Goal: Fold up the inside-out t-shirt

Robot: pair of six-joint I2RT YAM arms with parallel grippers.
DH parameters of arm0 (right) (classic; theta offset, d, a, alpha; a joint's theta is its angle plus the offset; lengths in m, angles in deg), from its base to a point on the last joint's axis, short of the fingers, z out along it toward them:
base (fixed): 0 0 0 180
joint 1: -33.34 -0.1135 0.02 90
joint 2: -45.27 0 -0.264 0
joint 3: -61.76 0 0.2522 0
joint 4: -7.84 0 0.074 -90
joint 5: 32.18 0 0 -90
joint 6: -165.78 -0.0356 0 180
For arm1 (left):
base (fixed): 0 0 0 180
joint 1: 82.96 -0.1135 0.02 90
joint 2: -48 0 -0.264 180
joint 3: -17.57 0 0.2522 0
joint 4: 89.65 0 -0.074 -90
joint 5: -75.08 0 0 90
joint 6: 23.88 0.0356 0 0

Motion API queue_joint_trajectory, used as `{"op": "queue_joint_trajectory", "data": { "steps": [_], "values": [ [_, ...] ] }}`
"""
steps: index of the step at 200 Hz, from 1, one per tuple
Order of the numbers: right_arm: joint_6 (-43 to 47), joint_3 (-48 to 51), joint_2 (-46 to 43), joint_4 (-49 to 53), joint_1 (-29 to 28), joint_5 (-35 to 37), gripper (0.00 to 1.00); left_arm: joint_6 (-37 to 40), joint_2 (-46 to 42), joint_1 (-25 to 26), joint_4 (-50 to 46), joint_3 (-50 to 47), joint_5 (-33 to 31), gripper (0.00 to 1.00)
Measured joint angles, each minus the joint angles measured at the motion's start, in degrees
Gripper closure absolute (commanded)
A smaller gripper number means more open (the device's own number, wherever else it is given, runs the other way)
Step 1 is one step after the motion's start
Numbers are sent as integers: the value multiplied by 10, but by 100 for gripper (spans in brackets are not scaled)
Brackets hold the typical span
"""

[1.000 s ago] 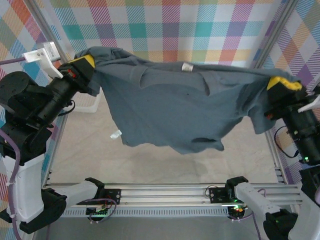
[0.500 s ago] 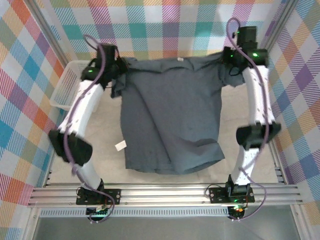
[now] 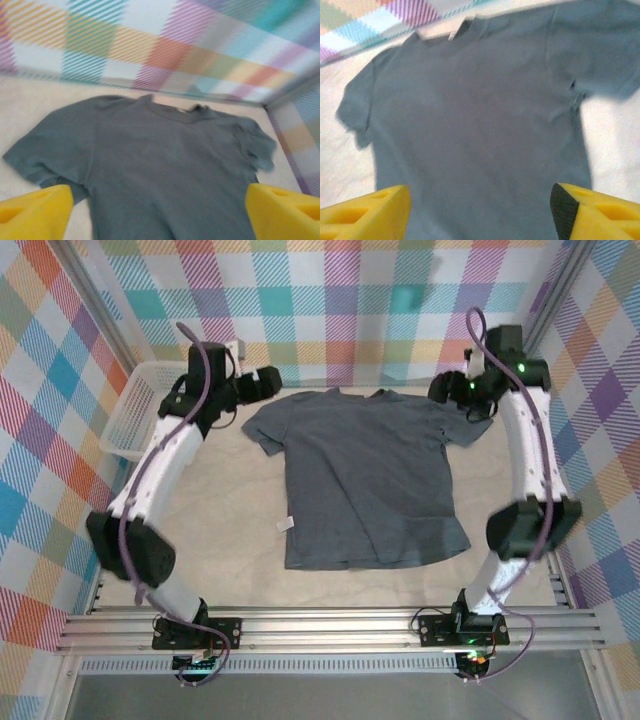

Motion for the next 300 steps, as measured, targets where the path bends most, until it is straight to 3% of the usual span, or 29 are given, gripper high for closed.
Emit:
{"op": "queue_joint_trajectory", "data": {
  "steps": [33, 55, 77, 101, 138, 158, 185, 221, 257, 300],
  "values": [
    [-125, 354, -256, -67, -6, -21, 28, 102, -153, 102, 66, -174, 46, 0],
    [-237, 536, -395, -80, -18, -38, 28, 193, -206, 154, 96, -269, 34, 0],
    [-316, 655, -451, -82, -41, -70, 27, 274, -233, 214, 115, -341, 11, 0],
    [-363, 745, -416, -115, -69, -105, 26, 326, -236, 244, 121, -381, 9, 0],
    [-398, 790, -327, -211, -110, -126, 28, 360, -236, 245, 147, -400, -2, 0],
    [-415, 794, -284, -262, -120, -129, 38, 369, -236, 245, 162, -401, -10, 0],
    [-426, 794, -264, -302, -122, -124, 60, 370, -236, 245, 179, -411, -19, 0],
    [-427, 794, -236, -327, -123, -118, 62, 370, -240, 245, 186, -431, -26, 0],
    [-420, 794, -234, -323, -125, -104, 100, 367, -252, 245, 188, -440, -27, 0],
    [-403, 775, -253, -290, -125, -106, 100, 348, -250, 245, 189, -443, -9, 0]
  ]
}}
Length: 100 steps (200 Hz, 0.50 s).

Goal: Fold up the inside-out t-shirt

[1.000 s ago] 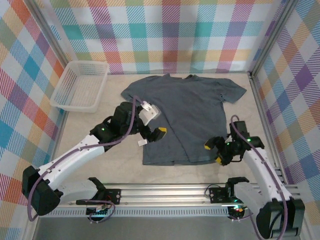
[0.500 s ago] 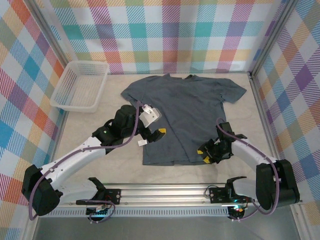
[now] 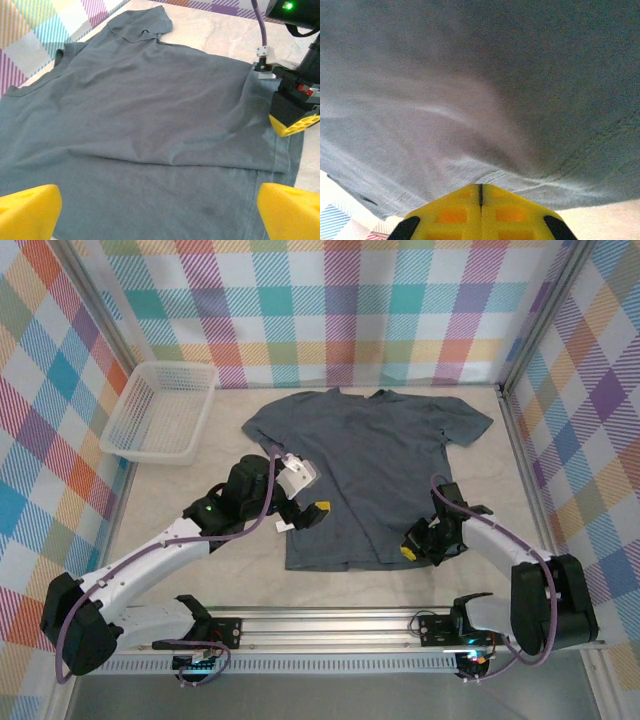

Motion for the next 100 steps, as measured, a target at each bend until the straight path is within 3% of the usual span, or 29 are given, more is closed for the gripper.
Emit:
{"op": "queue_joint_trajectory", "data": {
  "steps": [14, 31, 37, 71, 100],
  "values": [
    [5, -11, -17, 11, -4, -4, 99, -6, 5, 0, 0, 0, 11, 0],
    [9, -20, -44, 23, -29, 1, 62, -13, 13, 1, 1, 0, 21, 0],
    [7, -21, -53, 26, -45, 2, 56, -15, 16, 2, 1, 0, 24, 0],
    [-1, -21, -46, 24, -126, 2, 52, -19, 35, 3, 5, 0, 31, 0],
    [-9, -21, 17, -2, -150, -1, 51, -25, 53, 3, 5, 0, 38, 0]
  ]
}}
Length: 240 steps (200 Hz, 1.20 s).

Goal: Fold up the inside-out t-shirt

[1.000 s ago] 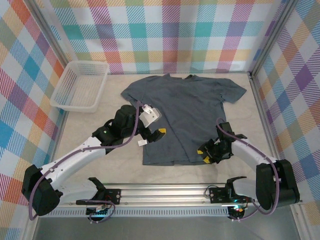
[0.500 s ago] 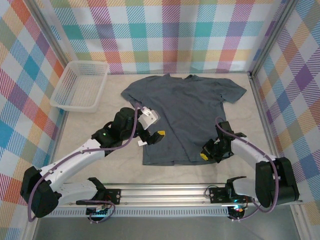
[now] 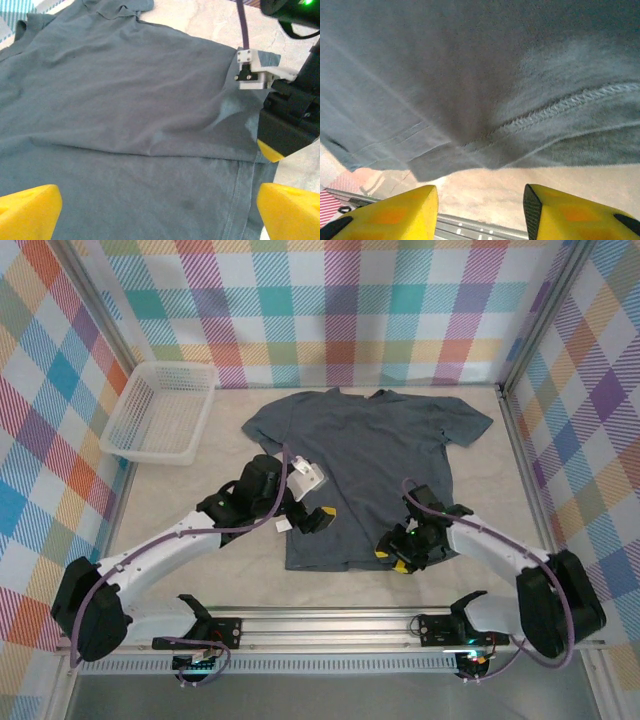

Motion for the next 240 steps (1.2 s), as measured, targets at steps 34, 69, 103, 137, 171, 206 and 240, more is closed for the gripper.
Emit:
{"op": "queue_joint_trajectory", "data": {
  "steps": [34, 69, 103, 137, 171, 206, 240],
  "values": [
    [-13, 0, 58, -37, -10, -9, 64, -1, 2, 0, 0, 0, 0, 0],
    [-16, -8, 61, -42, -11, -4, 86, -5, 2, 0, 0, 0, 0, 0],
    [-5, -33, 50, -30, -11, 10, 100, -5, 3, 0, 0, 0, 0, 0],
    [6, -51, 49, -24, -11, 13, 100, -5, 12, 0, 0, 2, 1, 0],
    [9, -89, 21, 6, -11, 24, 100, -5, 30, 6, 0, 2, 3, 0],
    [9, -182, -28, 21, -11, 44, 100, -14, 97, 53, 13, 13, 8, 0],
    [-2, -214, -38, 18, -10, 53, 100, -26, 193, 110, 49, 25, -15, 0]
  ]
}}
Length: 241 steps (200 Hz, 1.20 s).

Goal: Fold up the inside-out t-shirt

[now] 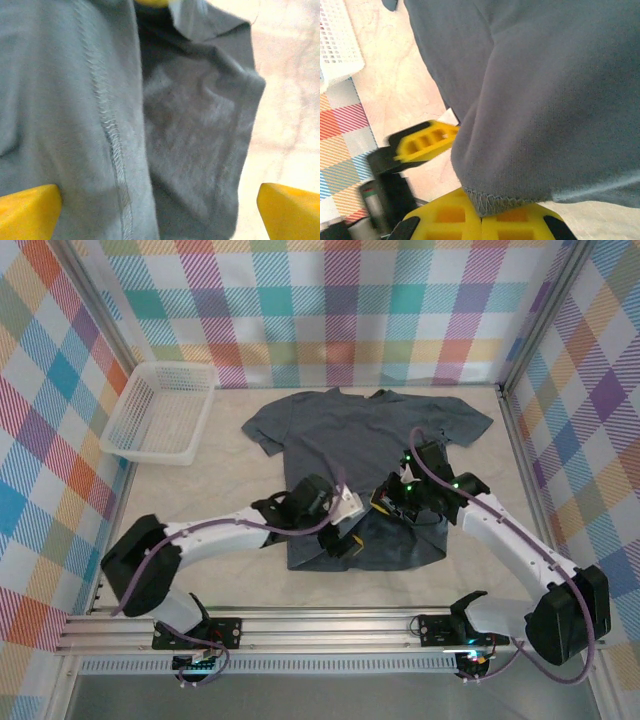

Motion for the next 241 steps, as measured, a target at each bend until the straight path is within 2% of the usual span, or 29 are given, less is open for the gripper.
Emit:
{"op": "queue_joint_trajectory", "data": {
  "steps": [22, 30, 48, 54, 62, 72, 76, 82, 92, 103, 115, 141, 162, 179, 195, 212, 241],
  "values": [
    [-9, -5, -1, 7, 0, 4, 100, -23, 43, 15, 23, 2, -67, 2],
    [-9, -10, -3, 13, 0, 6, 100, -30, 56, 17, 26, 7, -102, 11],
    [-8, -25, -15, 24, 0, 12, 100, -49, 74, 17, 42, 13, -177, 42],
    [-6, -29, -21, 26, 0, 15, 100, -52, 74, 17, 47, 13, -191, 56],
    [-2, -30, -29, 27, 0, 19, 100, -54, 73, 17, 58, 13, -207, 79],
    [9, -30, -40, 32, 0, 25, 100, -55, 71, 17, 71, 13, -216, 100],
    [16, -28, -44, 31, 0, 27, 100, -57, 69, 17, 73, 14, -217, 100],
    [27, -25, -50, 31, 1, 29, 94, -60, 65, 17, 75, 16, -219, 100],
    [50, -16, -60, 26, 1, 30, 78, -66, 57, 17, 74, 22, -219, 100],
    [88, -5, -72, 23, 2, 32, 67, -73, 43, 17, 64, 34, -211, 100],
    [141, 6, -87, 19, 2, 40, 63, -83, 26, 16, 53, 49, -203, 100],
    [278, 59, -145, -43, -19, 77, 66, -118, -6, 6, 3, 106, -185, 100],
    [397, 137, -198, -149, -61, 100, 66, -146, -7, -8, -51, 167, -183, 100],
    [481, 194, -207, -247, -95, 118, 68, -172, -6, -21, -105, 214, -182, 100],
    [554, 226, -183, -322, -115, 125, 77, -194, -2, -33, -144, 251, -182, 100],
    [614, 245, -144, -393, -131, 148, 100, -218, 3, -43, -178, 280, -182, 100],
    [704, 249, -46, -498, -148, 277, 100, -231, 8, -51, -216, 301, -162, 100]
  ]
}}
